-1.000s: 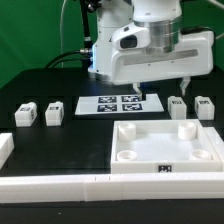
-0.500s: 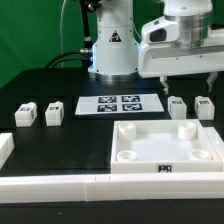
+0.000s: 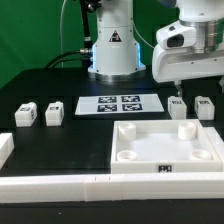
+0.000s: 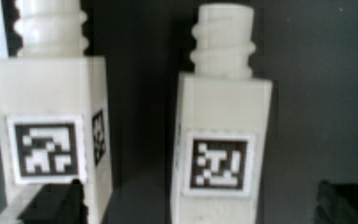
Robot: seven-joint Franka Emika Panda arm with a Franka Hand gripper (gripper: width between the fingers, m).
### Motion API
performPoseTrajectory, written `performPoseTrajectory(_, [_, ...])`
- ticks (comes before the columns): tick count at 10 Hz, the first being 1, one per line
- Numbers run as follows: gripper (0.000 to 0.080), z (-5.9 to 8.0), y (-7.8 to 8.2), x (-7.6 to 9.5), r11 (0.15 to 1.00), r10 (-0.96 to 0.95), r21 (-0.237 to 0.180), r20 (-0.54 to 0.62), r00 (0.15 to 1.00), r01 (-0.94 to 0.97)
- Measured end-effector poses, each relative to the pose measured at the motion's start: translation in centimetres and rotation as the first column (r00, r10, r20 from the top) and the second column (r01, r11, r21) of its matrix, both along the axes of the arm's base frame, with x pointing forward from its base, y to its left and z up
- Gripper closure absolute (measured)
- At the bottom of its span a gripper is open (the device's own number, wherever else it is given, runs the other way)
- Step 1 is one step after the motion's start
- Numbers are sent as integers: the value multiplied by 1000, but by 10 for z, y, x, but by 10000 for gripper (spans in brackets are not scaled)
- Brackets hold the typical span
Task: Assemble one leg
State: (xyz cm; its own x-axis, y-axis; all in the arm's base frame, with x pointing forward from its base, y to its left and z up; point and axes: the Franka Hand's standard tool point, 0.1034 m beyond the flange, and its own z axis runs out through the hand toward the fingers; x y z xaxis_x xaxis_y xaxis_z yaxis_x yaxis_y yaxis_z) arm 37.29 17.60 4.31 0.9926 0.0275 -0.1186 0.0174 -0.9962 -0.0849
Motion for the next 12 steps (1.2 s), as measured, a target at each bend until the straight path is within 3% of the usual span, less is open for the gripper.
performPoseTrajectory(1, [151, -1, -2, -4, 1000, 17, -11, -56, 998, -18])
performPoseTrajectory(3, [151, 5, -12, -3, 998, 56, -23, -262, 964, -64])
performPoseTrajectory(4, [151, 8, -13, -10, 997, 51, -37, -390, 920, -71])
performPoseTrajectory(7, [151, 5, -1, -16, 993, 70, -26, -628, 775, -112])
performPoseTrajectory(9, [151, 1, 11, -9, 992, 77, -18, -692, 718, -125])
performPoseTrajectory(12, [151, -7, 18, -11, 991, 85, -14, -694, 715, -132])
